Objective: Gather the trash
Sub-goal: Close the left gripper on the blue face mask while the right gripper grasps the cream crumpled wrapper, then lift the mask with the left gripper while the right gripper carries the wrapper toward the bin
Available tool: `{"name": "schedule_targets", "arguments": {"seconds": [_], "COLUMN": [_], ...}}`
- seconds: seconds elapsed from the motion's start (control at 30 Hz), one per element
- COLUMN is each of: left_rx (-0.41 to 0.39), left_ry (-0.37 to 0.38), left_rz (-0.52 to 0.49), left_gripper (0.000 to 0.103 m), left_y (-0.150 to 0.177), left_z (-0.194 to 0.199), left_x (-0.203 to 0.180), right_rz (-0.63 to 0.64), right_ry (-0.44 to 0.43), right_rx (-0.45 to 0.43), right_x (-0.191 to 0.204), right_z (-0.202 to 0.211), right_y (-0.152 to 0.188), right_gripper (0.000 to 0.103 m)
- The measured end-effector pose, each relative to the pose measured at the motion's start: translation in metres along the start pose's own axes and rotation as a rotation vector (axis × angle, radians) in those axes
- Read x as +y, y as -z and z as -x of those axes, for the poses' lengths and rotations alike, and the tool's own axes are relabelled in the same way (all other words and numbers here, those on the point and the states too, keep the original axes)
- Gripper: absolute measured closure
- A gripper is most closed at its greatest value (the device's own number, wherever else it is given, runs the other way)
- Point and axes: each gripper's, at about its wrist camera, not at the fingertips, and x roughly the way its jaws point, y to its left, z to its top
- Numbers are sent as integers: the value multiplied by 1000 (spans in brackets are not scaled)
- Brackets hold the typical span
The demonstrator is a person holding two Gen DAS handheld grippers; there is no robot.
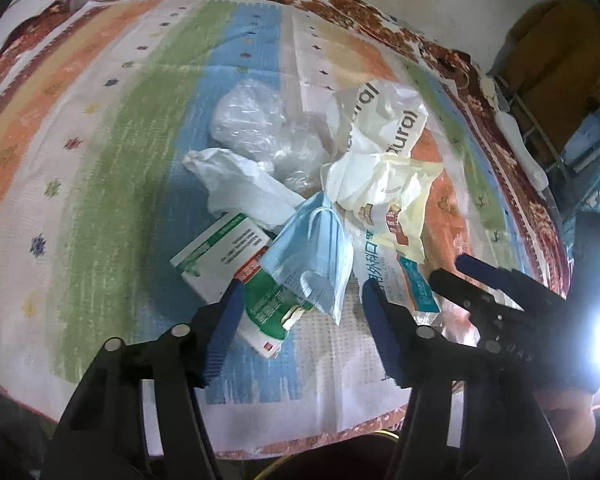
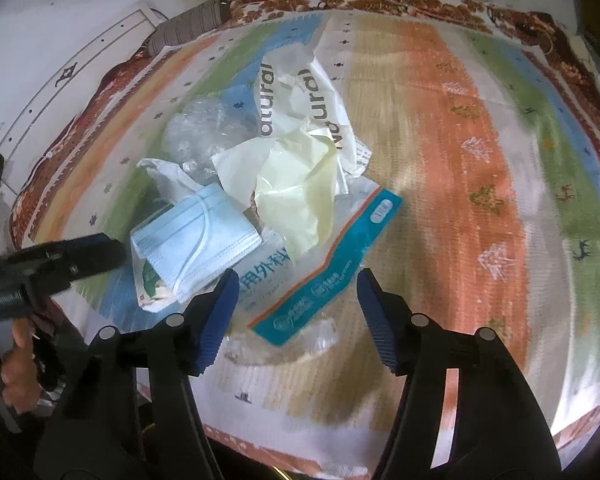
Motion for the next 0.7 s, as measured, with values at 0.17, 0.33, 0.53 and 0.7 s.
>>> {"name": "schedule_targets", "arguments": {"seconds": [0.17, 0.33, 0.53, 0.7], "left_rx": [1, 5, 13, 33], "left_ry": [4, 15, 26, 3], "left_rz": [-21, -33, -45, -51], "left_gripper": [53, 58, 92, 100], "left_y": [-7, -12, -13, -17], "left_z": [-13, -26, -33, -30], "left_x": [-2, 0, 1, -3], "right_rz": [2, 6, 15, 19], "right_ry": [-7, -3, 0, -7], "right_rx": [15, 43, 46, 41], "right_x": [2, 2, 2, 2], "right_z": [-15, -31, -35, -31], "right_y": [-11, -16, -18, -16], "right_gripper": [53, 67, 96, 98]}}
